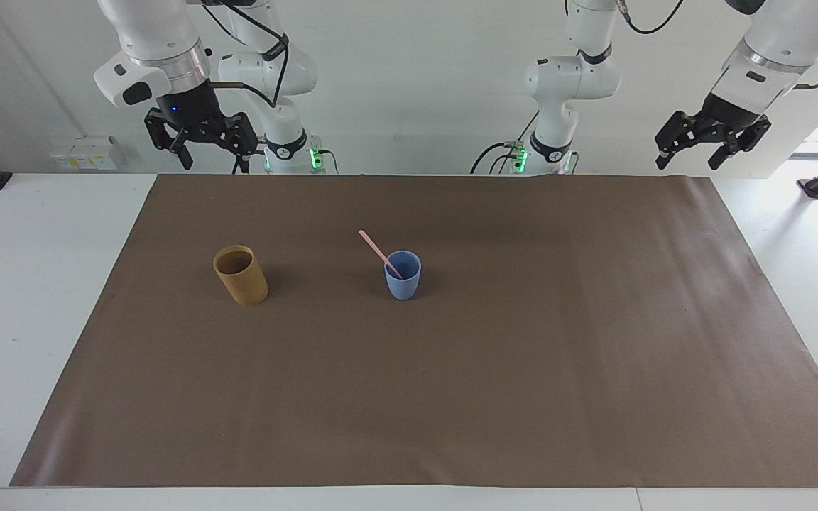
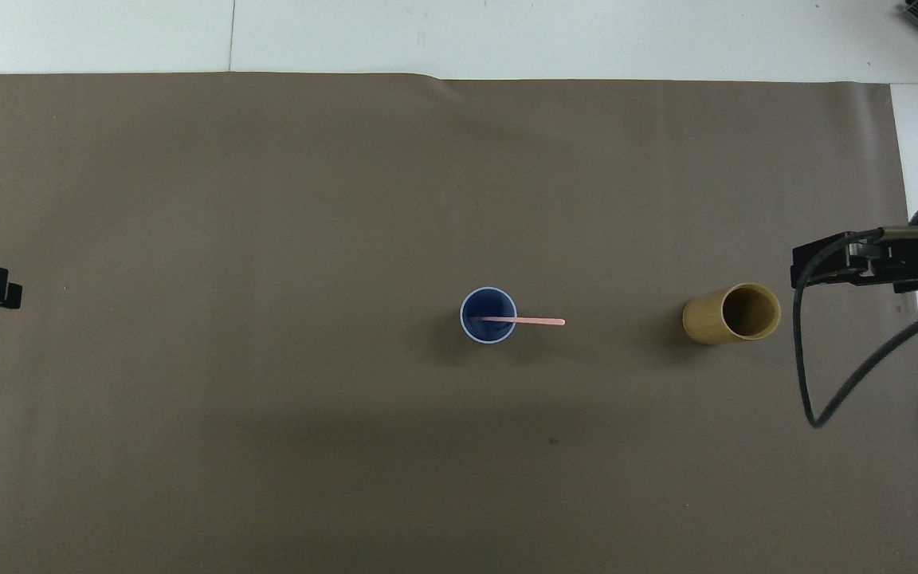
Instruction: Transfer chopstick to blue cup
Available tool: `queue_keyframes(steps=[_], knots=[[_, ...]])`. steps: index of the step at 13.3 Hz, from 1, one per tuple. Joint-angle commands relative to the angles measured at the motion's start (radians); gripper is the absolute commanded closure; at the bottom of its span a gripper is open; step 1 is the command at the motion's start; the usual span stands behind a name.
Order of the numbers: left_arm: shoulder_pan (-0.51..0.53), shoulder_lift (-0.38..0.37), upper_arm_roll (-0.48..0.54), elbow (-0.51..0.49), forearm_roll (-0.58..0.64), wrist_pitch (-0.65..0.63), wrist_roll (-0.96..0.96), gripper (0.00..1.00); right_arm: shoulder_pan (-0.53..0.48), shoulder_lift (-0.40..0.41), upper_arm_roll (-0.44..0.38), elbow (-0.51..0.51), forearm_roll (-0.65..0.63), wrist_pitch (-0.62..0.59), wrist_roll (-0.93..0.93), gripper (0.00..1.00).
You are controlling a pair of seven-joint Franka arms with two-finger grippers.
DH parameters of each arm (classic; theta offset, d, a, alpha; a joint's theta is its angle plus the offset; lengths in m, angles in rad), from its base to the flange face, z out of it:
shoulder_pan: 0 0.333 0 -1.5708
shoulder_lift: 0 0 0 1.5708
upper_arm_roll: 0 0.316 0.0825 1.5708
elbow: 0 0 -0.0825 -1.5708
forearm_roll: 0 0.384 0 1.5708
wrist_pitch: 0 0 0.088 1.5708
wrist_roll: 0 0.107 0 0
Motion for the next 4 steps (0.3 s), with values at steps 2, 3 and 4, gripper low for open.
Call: queue_keyframes(steps=[2, 3, 4], knots=[[0.000, -0.013, 0.003, -0.002, -0.003, -0.005, -0.009, 0.00, -0.013, -0.001, 0.002, -0.002, 0.013, 0.001, -0.016, 0.00], [0.000, -0.013, 0.003, -0.002, -0.003, -0.003, -0.009, 0.00, -0.012, -0.003, 0.002, -0.002, 0.013, 0.001, -0.016, 0.00], [0.000, -0.013, 0.003, -0.002, -0.003, -0.003, -0.009, 0.00, -0.012, -0.003, 0.002, -0.002, 0.013, -0.001, -0.015, 0.00]])
